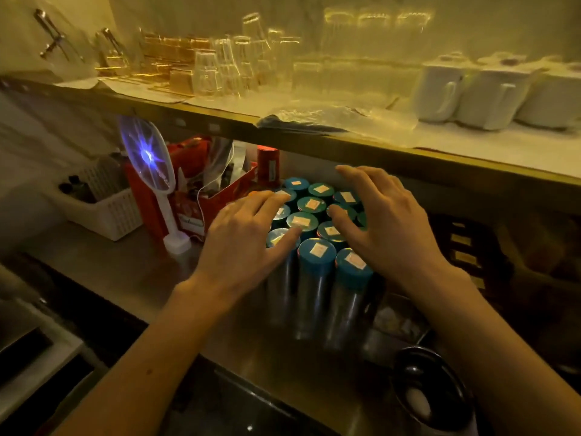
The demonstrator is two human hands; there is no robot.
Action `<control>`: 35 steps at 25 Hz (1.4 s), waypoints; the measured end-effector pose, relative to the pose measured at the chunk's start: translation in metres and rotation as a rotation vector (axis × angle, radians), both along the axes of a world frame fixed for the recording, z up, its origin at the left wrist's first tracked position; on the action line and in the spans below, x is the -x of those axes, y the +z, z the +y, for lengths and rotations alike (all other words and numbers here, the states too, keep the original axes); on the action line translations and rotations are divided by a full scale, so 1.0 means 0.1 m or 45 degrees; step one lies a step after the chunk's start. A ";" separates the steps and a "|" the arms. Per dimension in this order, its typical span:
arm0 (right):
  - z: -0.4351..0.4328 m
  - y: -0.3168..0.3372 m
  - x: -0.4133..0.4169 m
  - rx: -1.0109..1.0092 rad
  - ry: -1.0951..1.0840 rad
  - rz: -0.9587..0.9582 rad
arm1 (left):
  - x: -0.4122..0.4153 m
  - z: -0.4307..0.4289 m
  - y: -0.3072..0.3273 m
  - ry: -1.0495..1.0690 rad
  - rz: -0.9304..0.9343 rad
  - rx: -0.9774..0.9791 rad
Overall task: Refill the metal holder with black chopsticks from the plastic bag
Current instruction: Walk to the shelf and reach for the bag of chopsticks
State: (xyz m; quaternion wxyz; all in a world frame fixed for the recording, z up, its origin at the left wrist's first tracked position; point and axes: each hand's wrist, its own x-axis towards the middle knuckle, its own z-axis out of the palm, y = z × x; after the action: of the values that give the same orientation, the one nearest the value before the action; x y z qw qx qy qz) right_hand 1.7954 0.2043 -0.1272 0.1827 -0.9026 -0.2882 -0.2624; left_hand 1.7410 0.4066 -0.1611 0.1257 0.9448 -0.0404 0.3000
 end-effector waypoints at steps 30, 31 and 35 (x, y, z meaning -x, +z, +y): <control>0.72 0.58 -0.67 0.202 -0.358 -0.317 | -1.78 0.84 0.80 -0.458 -0.145 -0.230; 0.70 0.58 -0.59 0.188 -0.373 -0.319 | -1.71 0.83 0.78 -0.464 -0.147 -0.215; 0.46 0.56 -0.32 0.053 -0.489 -0.288 | -1.42 0.90 0.73 -0.468 -0.195 -0.130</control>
State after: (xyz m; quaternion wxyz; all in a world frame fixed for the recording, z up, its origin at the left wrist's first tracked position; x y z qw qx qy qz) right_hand 1.8277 0.2507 -0.0717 0.0771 -0.9093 -0.1349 -0.3860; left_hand 1.8826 0.4969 -0.0878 0.1267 0.9010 -0.2368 0.3406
